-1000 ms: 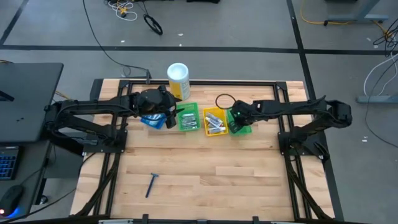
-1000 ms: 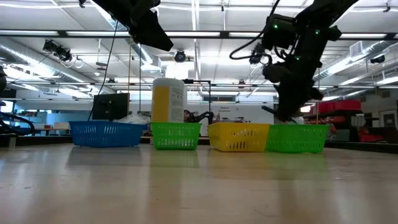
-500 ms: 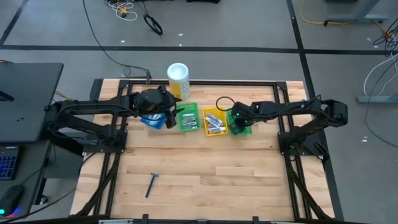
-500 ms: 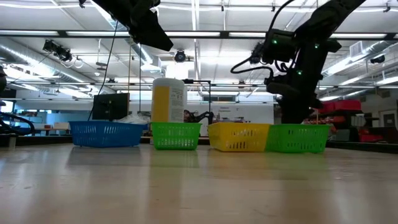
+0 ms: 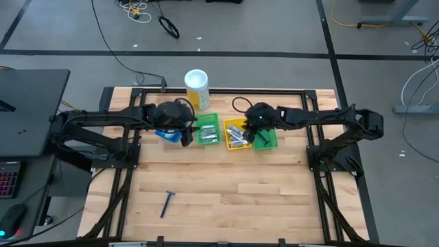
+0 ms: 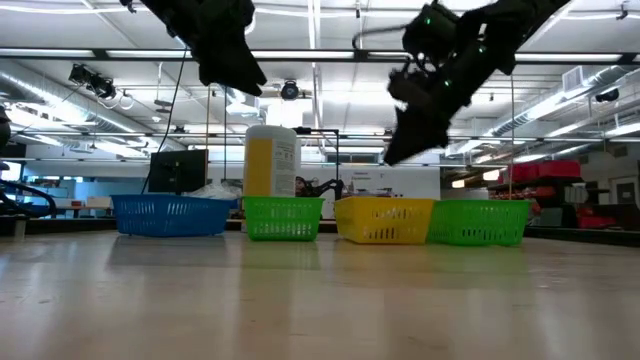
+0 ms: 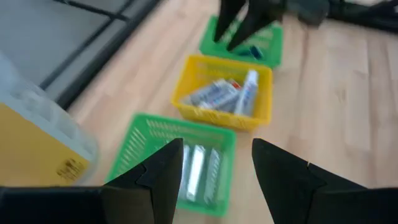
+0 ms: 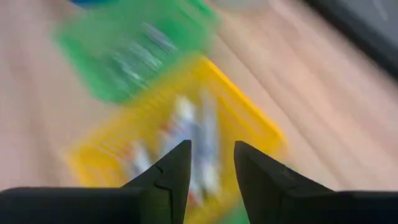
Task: Pick & Place Travel size toiletries
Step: Put the razor into the right green bin
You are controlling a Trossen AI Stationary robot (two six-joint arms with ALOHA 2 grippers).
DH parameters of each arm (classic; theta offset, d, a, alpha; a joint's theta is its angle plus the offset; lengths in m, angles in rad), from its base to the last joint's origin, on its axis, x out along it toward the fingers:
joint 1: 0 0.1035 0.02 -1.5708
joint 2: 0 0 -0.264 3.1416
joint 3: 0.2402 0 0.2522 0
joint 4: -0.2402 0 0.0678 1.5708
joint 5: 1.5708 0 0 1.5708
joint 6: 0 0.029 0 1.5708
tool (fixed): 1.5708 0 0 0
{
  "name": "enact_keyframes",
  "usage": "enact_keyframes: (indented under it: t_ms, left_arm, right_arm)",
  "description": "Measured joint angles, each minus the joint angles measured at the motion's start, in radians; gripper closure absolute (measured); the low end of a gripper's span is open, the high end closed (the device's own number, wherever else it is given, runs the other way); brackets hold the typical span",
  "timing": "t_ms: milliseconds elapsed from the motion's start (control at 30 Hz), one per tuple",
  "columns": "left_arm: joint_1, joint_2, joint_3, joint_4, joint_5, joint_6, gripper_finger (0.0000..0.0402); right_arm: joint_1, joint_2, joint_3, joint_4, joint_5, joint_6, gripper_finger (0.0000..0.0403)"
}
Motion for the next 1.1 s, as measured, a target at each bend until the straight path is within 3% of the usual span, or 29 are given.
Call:
enact_keyframes:
  t_ms: [133, 267, 500, 767, 900, 1100]
  left_arm:
    - [-0.048, 0.000, 0.000, -0.057, -0.001, -0.086, 0.0201]
    - [-0.115, 0.000, 0.000, -0.109, -0.015, -0.213, 0.0201]
    - [-0.288, 0.000, 0.000, -0.233, -0.174, -0.513, 0.0201]
    - [-0.528, 0.043, 0.001, -0.436, -0.175, -0.969, 0.0201]
    - [-0.618, 0.116, 0.001, -0.455, -0.075, -1.174, 0.0201]
    - [-0.720, 0.254, 0.001, -0.438, 0.197, -1.423, 0.0201]
  right_arm:
    - [0.048, 0.000, 0.000, 0.207, -0.047, -0.148, 0.0271]
    - [0.082, 0.000, 0.000, 0.301, -0.051, -0.187, 0.0271]
    - [0.091, 0.000, 0.000, 0.298, -0.051, -0.198, 0.0258]
    - [0.091, 0.000, -0.001, 0.321, -0.011, -0.279, 0.0201]
    - [0.080, 0.000, -0.001, 0.388, 0.052, -0.319, 0.0193]
    - [0.056, 0.000, -0.001, 0.446, 0.063, -0.357, 0.0192]
